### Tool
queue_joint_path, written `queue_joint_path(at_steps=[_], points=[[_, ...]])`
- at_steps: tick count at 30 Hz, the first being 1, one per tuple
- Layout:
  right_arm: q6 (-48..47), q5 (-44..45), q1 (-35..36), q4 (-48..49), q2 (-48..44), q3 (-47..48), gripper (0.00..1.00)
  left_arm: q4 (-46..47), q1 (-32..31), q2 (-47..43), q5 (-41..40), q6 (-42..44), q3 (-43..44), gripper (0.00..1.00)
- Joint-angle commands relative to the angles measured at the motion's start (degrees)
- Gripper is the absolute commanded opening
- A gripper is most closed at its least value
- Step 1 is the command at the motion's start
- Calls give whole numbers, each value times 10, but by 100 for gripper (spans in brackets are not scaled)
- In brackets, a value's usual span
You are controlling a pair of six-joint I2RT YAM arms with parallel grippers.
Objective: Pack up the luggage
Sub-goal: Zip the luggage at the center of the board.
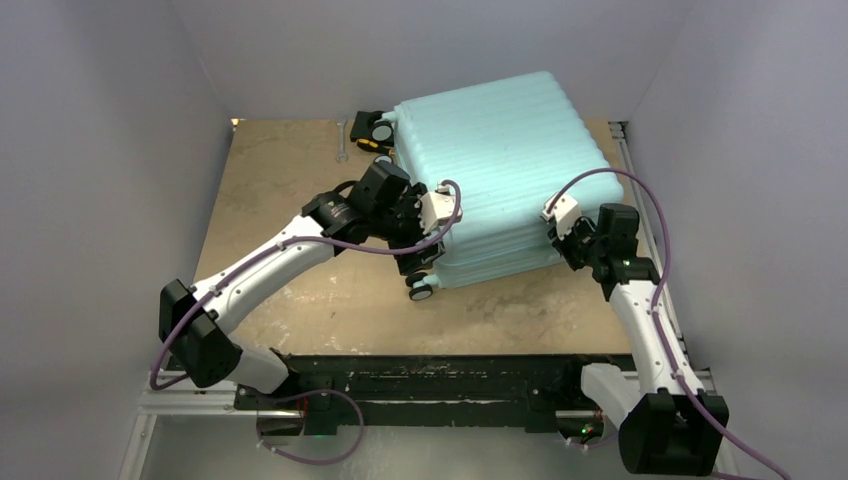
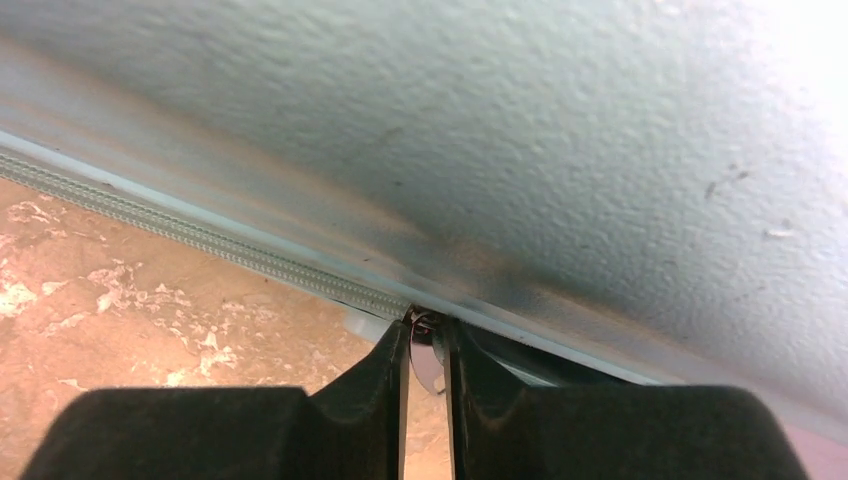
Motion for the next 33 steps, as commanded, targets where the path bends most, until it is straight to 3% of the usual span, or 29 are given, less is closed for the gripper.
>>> queue_joint_path(at_steps=[1, 4, 7, 10, 15, 33], points=[[15, 28, 15, 13, -10, -9, 16, 20, -3, 10, -7, 13, -11, 94], [14, 41, 19, 3, -15, -3, 13, 21, -3, 14, -10, 15, -13, 84], [11, 49, 19, -12, -24, 6, 8, 20, -2, 17, -12, 16, -14, 66], [3, 59, 20, -27, -28, 16, 0, 16, -3, 20, -15, 18, -15, 43], [3, 91, 20, -26, -40, 16, 0, 14, -3, 19, -29, 18, -16, 0], [55, 222, 9, 31, -76, -11, 0, 12, 0, -64, -70, 2, -30, 0]])
